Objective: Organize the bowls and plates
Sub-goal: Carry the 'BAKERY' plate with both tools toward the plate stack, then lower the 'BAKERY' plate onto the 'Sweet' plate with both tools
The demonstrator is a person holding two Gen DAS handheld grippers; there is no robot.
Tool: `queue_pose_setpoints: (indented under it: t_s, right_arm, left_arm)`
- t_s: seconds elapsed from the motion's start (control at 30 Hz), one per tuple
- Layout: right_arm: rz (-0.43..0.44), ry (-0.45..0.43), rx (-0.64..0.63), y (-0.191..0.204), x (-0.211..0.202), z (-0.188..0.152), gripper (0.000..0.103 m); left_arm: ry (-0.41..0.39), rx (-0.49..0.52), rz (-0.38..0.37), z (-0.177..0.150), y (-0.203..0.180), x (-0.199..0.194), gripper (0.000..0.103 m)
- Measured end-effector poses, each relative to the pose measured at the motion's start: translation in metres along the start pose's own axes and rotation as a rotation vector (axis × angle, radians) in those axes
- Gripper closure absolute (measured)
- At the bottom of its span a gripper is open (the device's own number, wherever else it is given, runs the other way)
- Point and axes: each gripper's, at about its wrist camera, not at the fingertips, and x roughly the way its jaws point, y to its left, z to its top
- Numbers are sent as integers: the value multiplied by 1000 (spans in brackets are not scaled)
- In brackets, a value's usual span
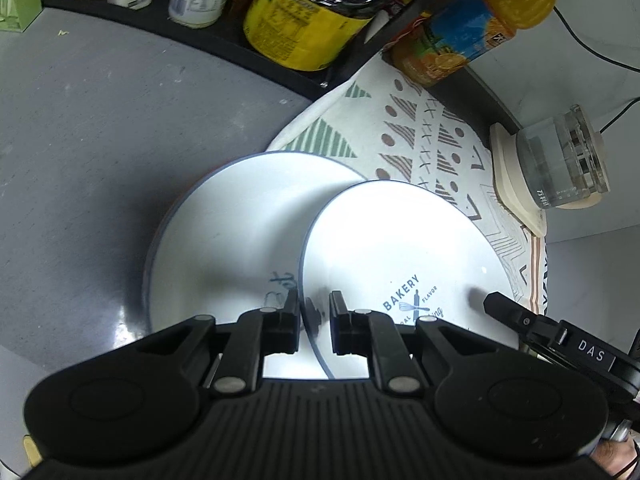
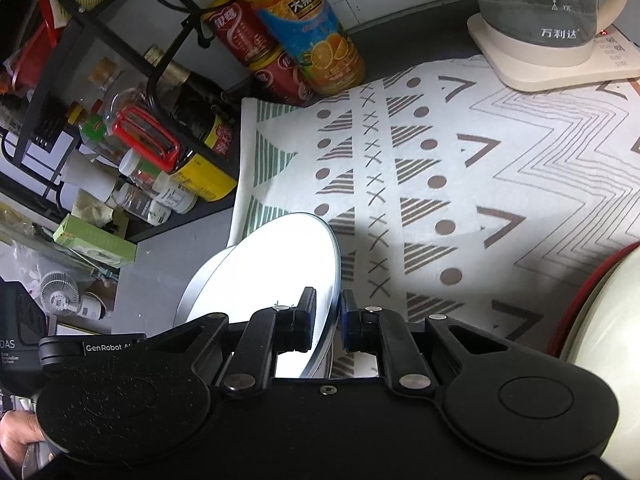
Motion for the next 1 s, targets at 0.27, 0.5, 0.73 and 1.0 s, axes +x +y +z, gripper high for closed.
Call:
queue_pose_setpoints:
  t_s: [0.27, 0.5, 0.73, 1.0]
  right_arm:
    - [-17, 11, 6, 7, 6, -15, 90]
    - [-33, 20, -6, 12, 11, -25, 90]
    - [-42, 39, -23, 16, 16, -30, 90]
    - [-56, 52, -34, 18, 22, -33, 91]
  left_arm:
    - [18, -4, 3, -5, 16, 3, 91]
    - [32, -9, 16, -9, 23, 8, 91]
    - [39, -19, 37, -11, 28, 12, 91]
    - [25, 3, 77, -11, 26, 17, 90]
